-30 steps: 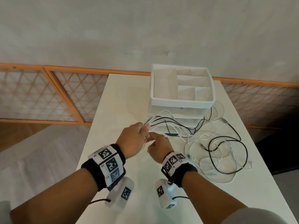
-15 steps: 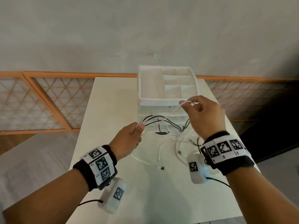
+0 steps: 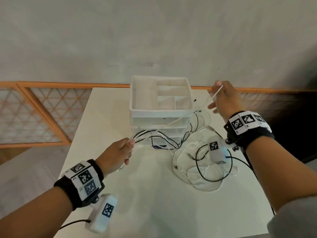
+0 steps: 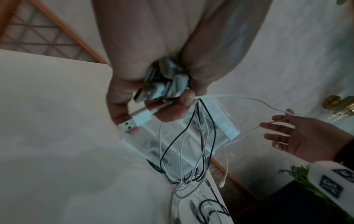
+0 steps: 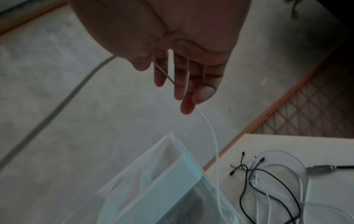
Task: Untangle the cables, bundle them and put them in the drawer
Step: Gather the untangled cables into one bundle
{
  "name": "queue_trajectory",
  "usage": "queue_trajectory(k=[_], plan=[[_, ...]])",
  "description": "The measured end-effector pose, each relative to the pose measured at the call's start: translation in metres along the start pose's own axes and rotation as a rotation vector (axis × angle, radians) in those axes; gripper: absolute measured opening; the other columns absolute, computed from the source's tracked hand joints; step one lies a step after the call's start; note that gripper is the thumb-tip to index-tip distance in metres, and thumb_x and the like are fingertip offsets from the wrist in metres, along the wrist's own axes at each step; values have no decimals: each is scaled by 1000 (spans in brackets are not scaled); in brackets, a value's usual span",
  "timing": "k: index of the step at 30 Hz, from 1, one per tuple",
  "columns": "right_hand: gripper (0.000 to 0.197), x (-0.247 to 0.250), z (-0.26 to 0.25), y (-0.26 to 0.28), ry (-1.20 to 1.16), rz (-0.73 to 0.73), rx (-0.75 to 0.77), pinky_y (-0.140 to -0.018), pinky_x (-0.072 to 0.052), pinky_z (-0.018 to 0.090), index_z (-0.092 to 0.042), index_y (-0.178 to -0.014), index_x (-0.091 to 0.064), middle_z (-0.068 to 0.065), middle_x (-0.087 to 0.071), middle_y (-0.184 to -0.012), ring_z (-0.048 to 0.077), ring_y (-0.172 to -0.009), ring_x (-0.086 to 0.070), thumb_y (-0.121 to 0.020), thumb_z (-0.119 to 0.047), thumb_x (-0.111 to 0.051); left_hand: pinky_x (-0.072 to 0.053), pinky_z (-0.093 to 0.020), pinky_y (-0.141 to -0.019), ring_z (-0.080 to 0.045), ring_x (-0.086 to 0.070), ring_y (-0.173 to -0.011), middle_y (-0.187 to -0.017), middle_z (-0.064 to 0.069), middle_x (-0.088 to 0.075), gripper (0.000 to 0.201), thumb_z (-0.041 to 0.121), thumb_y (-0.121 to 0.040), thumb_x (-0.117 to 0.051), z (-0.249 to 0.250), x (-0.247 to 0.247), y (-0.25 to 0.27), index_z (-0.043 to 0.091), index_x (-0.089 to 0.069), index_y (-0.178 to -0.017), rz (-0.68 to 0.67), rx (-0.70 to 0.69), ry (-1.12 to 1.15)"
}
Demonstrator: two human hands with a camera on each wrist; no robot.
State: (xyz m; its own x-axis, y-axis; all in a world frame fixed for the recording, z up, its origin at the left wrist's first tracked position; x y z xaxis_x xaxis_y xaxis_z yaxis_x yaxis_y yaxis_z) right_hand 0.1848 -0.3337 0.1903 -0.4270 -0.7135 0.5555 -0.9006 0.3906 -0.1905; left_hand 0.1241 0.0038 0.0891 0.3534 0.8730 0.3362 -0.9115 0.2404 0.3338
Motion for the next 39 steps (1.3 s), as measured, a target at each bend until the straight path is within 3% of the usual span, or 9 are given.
queue_trajectory(k=[8, 12, 14, 21, 25, 28, 31, 33, 39], plan=[[22, -5, 53, -5, 18, -193, 46, -70, -54, 44, -58, -90, -50, -9, -59, -99, 24, -77, -70, -87, -37, -43, -42, -29, -55, -11, -42, -54, -59, 8, -39, 38, 40, -103, -39, 10, -13, 9, 17, -43, -73, 61, 64, 17], [74, -14, 108, 36, 509, -533, -90, -82, -53, 35, -49, -143, -36, 5, -58, -134, 23, -98, -66, -86, -6, -54, -34, -23, -42, -11, -33, -43, -59, 3, -33, 38, 36, -104, -41, 16, -16, 13, 13, -42, -74, 123, 74, 61], [78, -17, 105, 62, 488, -552, -92, -86, -49, 29, -39, -151, -31, -2, -63, -118, 16, -95, -63, -85, -10, -61, -28, -22, -39, -11, -31, -40, -60, 2, -33, 37, 36, -103, -43, 20, -19, 15, 12, -42, -75, 122, 86, 60], [95, -65, 14, 139, 137, -788, 291, -68, -51, 17, -54, -149, -16, -2, -66, -60, 3, -54, -61, -80, -36, -79, -28, -19, -38, -23, -39, -47, -58, -11, -47, 51, 48, -98, -49, 58, -52, 16, 8, -50, -66, -16, 23, -74], [56, -69, 19, 130, 3, -770, 163, -59, -52, 26, -43, -131, -50, 0, -63, -55, 13, -51, -59, -87, -9, -58, -31, -19, -36, -17, -37, -33, -47, -6, -48, 53, 44, -100, -47, 67, -58, 20, 6, -52, -64, -21, 27, -159], [33, -53, 20, 121, -130, -585, 94, -55, -53, 37, -44, -121, -59, 0, -53, -49, 15, -49, -50, -95, -25, -58, -33, -17, -35, -9, -36, -26, -47, 0, -48, 48, 43, -101, -45, 61, -54, 23, 10, -48, -66, 49, 53, -234], [69, -50, 12, 133, -56, -708, 243, -53, -42, 18, -51, -140, -38, -2, -46, -47, 9, -43, -41, -80, -57, -72, -33, -18, -37, -13, -40, -33, -53, -3, -49, 47, 43, -100, -46, 58, -52, 25, 11, -47, -66, 42, 35, -210], [79, -58, 15, 143, 172, -772, 373, -58, -45, 24, -52, -142, -33, -3, -48, -48, 6, -44, -41, -75, -62, -74, -33, -20, -39, -19, -43, -43, -52, -2, -46, 48, 44, -99, -49, 65, -54, 29, 13, -44, -63, -64, -26, -166], [33, -52, 49, 89, 419, -562, 231, -76, -58, 39, -41, -83, -66, -13, -68, -77, 12, -74, -64, -73, -71, -56, -38, -21, -44, -17, -45, -37, -51, -2, -59, 32, 42, -89, -68, 85, -45, 53, 19, -54, -73, -359, -160, -303]])
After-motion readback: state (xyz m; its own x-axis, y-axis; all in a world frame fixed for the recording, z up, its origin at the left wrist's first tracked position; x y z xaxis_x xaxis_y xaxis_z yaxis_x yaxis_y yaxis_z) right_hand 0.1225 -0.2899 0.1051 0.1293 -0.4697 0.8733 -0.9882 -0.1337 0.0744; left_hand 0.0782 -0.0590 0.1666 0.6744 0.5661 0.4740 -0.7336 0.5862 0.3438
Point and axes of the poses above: each hand's wrist, its own y-axis away from the middle knuckle, its own x-axis out of the back of the hand, z = x × y, the point moved 2 cm from there along -y, towards the middle knuckle
